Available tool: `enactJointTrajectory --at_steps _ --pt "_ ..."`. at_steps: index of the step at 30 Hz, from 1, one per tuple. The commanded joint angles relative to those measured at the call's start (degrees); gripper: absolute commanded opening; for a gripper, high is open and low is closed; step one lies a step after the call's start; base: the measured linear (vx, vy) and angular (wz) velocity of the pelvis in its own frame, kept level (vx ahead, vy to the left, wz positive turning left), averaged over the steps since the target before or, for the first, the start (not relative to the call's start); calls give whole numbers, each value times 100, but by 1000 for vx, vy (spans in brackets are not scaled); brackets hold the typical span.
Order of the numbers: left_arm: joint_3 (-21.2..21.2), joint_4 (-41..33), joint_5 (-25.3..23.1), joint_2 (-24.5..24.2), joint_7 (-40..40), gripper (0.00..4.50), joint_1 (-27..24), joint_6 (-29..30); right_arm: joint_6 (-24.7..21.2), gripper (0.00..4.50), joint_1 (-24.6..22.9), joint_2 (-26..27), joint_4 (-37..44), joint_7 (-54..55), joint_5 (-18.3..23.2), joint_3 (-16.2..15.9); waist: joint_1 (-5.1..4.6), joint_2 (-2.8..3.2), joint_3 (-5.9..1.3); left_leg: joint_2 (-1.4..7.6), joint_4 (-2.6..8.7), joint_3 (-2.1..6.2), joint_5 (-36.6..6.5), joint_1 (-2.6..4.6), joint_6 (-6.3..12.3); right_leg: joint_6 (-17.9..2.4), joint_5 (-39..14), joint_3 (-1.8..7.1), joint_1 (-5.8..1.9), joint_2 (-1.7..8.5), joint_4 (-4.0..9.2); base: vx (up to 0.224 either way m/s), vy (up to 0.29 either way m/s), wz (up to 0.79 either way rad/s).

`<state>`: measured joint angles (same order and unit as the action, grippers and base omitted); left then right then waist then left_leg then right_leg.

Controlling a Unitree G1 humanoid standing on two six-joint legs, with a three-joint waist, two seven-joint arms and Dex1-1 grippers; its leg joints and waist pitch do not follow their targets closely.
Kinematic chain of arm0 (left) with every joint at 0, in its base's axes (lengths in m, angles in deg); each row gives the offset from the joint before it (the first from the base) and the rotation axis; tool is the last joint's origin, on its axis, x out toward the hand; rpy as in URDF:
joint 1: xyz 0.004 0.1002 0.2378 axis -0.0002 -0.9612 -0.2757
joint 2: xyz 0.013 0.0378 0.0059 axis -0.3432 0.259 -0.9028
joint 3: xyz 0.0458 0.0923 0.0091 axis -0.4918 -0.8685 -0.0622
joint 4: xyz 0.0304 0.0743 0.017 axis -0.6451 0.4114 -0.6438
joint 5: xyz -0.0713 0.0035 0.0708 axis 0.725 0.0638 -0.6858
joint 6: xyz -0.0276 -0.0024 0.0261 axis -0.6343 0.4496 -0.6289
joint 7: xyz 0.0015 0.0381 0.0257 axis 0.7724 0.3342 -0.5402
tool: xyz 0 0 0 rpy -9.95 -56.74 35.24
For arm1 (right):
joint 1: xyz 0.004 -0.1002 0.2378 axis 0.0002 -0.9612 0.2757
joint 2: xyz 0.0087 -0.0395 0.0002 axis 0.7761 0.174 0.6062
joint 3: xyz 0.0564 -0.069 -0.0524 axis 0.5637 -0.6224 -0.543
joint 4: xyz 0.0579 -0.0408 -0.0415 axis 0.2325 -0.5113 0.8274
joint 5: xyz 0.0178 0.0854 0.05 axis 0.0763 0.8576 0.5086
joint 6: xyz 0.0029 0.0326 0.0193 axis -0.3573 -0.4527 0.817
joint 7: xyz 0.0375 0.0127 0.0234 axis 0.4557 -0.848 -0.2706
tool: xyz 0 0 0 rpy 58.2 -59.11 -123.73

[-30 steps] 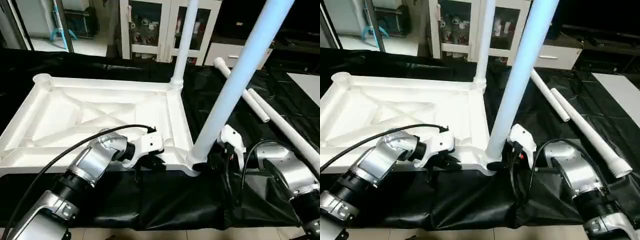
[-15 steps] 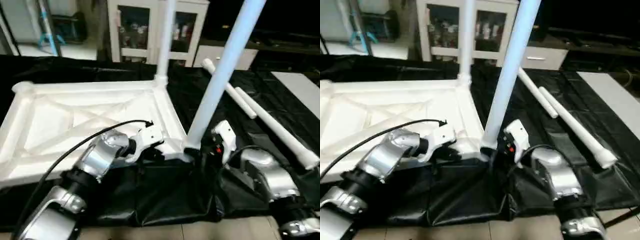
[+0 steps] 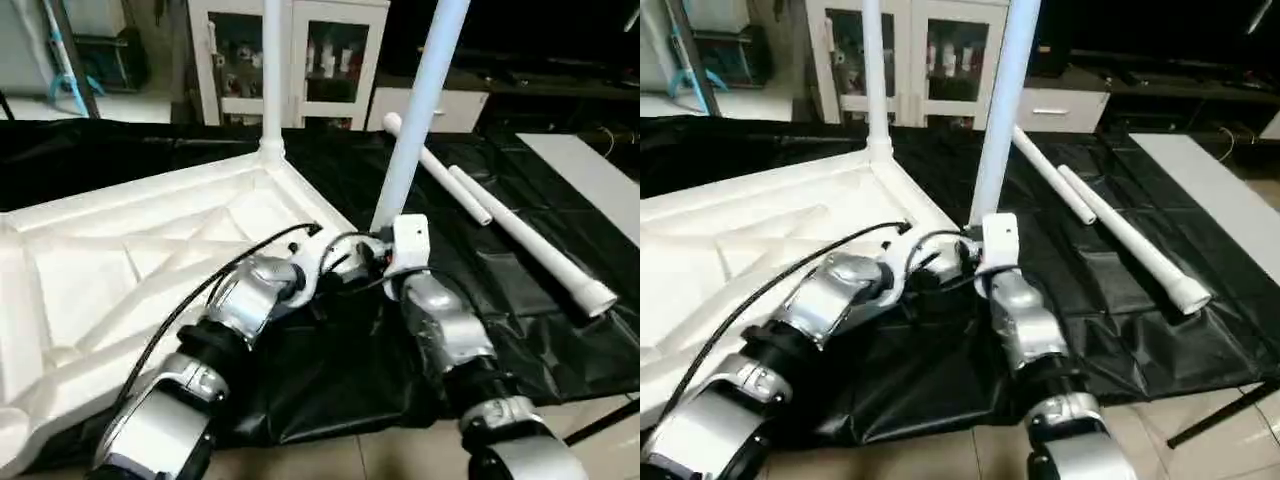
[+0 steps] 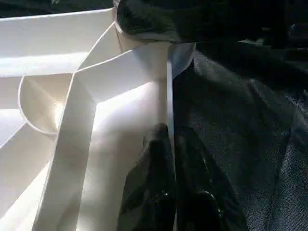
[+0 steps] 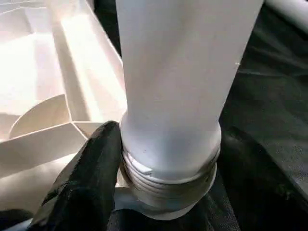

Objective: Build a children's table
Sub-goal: Rotate leg to tighten

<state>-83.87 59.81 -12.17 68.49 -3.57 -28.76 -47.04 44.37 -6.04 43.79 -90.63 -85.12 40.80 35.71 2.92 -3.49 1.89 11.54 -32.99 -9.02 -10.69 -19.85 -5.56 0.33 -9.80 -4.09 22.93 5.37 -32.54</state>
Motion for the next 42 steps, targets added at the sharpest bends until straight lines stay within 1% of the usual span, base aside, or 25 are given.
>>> enactJointTrajectory --at_steps 1,2,3,5,6,8,10,13,15,16,18,19,20,21,23,25,28,32,33,34,35,36,40,41,42 --pt "0 17 169 239 57 0 13 -226 -143 267 -106 -38 -552 239 -130 130 -7 51 -222 79 506 53 -2789 51 -94 -466 -2886 114 -103 267 511 0 0 0" --pt "5 20 172 234 69 0 10 -229 -107 267 -86 -22 -576 193 -93 159 -5 56 -219 77 507 52 -2782 49 -92 -463 -2891 115 -102 269 512 0 0 0" --pt "40 83 192 218 90 0 4 -278 274 267 51 84 -705 -133 96 289 -7 52 -214 76 506 44 -2817 50 -68 -454 -2935 119 -91 271 520 0 0 0" --pt "44 37 220 160 156 0 -31 -294 475 267 56 41 -557 -345 62 188 -3 76 -222 81 508 55 -2788 36 -55 -456 -2929 116 -111 284 523 0 0 0" --pt "44 37 220 160 156 0 -31 -294 475 323 56 41 -557 -345 62 188 0 61 -222 87 513 42 -2709 29 -45 -501 -2792 132 -109 271 507 0 0 0" --pt "31 -13 233 103 236 0 -56 -334 460 337 -2 -30 -341 -449 52 120 5 57 -218 88 517 35 -2661 23 -31 -550 -2693 141 -115 265 488 0 0 0" --pt "-42 -180 218 -72 473 0 -150 -394 235 357 -210 -235 216 -726 78 23 41 73 -227 95 519 5 -2429 10 5 -666 -2378 180 -134 261 452 0 0 0" --pt "-104 -299 211 -185 648 0 -217 -390 10 383 -373 -398 606 -1079 175 -39 95 57 -242 101 507 -33 -2138 0 82 -752 -2075 203 -154 248 404 0 0 0" --pt "-207 -537 199 -423 1026 0 -358 -372 -441 390 -742 -848 1388 -2139 368 -266 156 46 -237 130 483 -76 -1997 20 170 -790 -1916 241 -138 250 389 53 -27 10" --pt "-220 -565 201 -453 1077 0 -376 -368 -479 402 -786 -922 1473 -2264 364 -315 185 58 -261 141 475 -88 -1769 8 191 -859 -1655 249 -166 254 343 67 -33 11" --pt "-333 -770 248 -653 1480 0 -505 -337 -611 423 -1045 -1443 1965 -3038 360 -646 243 53 -289 142 456 -98 -1414 -12 236 -921 -1244 242 -224 245 292 71 -31 5" --pt "-404 -854 277 -757 1710 0 -572 -478 -615 426 -1135 -1679 2136 -3365 376 -758 260 50 -291 140 449 -111 -1117 -39 280 -1024 -866 245 -242 244 241 59 -23 1" --pt "-489 -956 312 -878 1977 0 -651 -661 -634 426 -1244 -1951 2350 -3735 397 -876 267 61 -287 130 446 -111 -1022 -50 304 -1043 -788 240 -253 236 239 57 -11 -1" --pt "-550 -1051 345 -971 2172 0 -709 -623 -624 426 -1314 -2146 2496 -4020 448 -923 296 55 -304 145 420 -114 -763 -44 380 -1113 -424 246 -284 243 186 57 -11 -1" --pt "-646 -1154 368 -1101 2415 0 -778 -672 -615 426 -1368 -2319 2608 -4342 562 -916 283 55 -317 131 392 -131 -513 -32 455 -1302 -39 243 -274 226 136 30 0 0" --pt "-769 -1309 419 -1287 2782 0 -884 -687 -582 426 -1424 -2521 2722 -4799 711 -897 280 65 -325 143 381 -132 -454 -18 539 -1435 154 245 -287 231 109 0 0 0" --pt "-842 -1418 367 -1449 2954 0 -949 -655 -457 426 -1419 -2639 2722 -5187 775 -888 292 68 -289 162 401 -140 -738 9 514 -1495 -182 240 -264 233 141 0 0 0" --pt "-900 -1495 397 -1535 3137 0 -958 -601 -360 426 -1376 -2654 2634 -5373 849 -914 325 61 -261 179 441 -130 -1219 38 263 -1306 -1032 246 -237 263 220 0 0 0" --pt "-940 -1563 368 -1591 3200 0 -971 -568 -313 426 -1341 -2700 2583 -5569 824 -994 328 65 -250 179 457 -116 -1386 27 175 -1191 -1295 248 -234 267 242 0 0 0" --pt "-939 -1568 365 -1592 3197 0 -971 -565 -304 426 -1331 -2710 2564 -5593 809 -1008 328 68 -252 180 459 -113 -1418 32 154 -1167 -1336 249 -233 268 243 0 0 0" --pt "-934 -1594 356 -1600 3181 0 -972 -549 -257 426 -1283 -2747 2470 -5715 743 -1059 330 39 -250 174 458 -112 -1437 26 144 -1136 -1378 248 -230 263 247 0 0 0" --pt "-934 -1594 356 -1600 3181 0 -972 -549 -257 426 -1283 -2747 2470 -5715 743 -1059 327 47 -255 174 460 -106 -1411 16 132 -1120 -1378 250 -235 267 243 0 0 0" --pt "-906 -1580 331 -1614 3133 0 -959 -554 -85 426 -1138 -2758 2179 -5836 552 -1154 334 8 -270 159 436 -110 -1196 -5 154 -1120 -1216 246 -248 265 216 0 0 0" --pt "-904 -1580 333 -1613 3132 0 -958 -552 -76 426 -1132 -2756 2165 -5843 544 -1158 335 16 -275 158 430 -112 -1137 -1 164 -1137 -1162 246 -244 266 210 0 0 0" --pt "-900 -1580 336 -1613 3130 0 -957 -547 -57 409 -1118 -2750 2135 -5856 526 -1166 337 5 -276 155 426 -114 -1097 -5 178 -1150 -1106 245 -250 260 202 0 0 0"
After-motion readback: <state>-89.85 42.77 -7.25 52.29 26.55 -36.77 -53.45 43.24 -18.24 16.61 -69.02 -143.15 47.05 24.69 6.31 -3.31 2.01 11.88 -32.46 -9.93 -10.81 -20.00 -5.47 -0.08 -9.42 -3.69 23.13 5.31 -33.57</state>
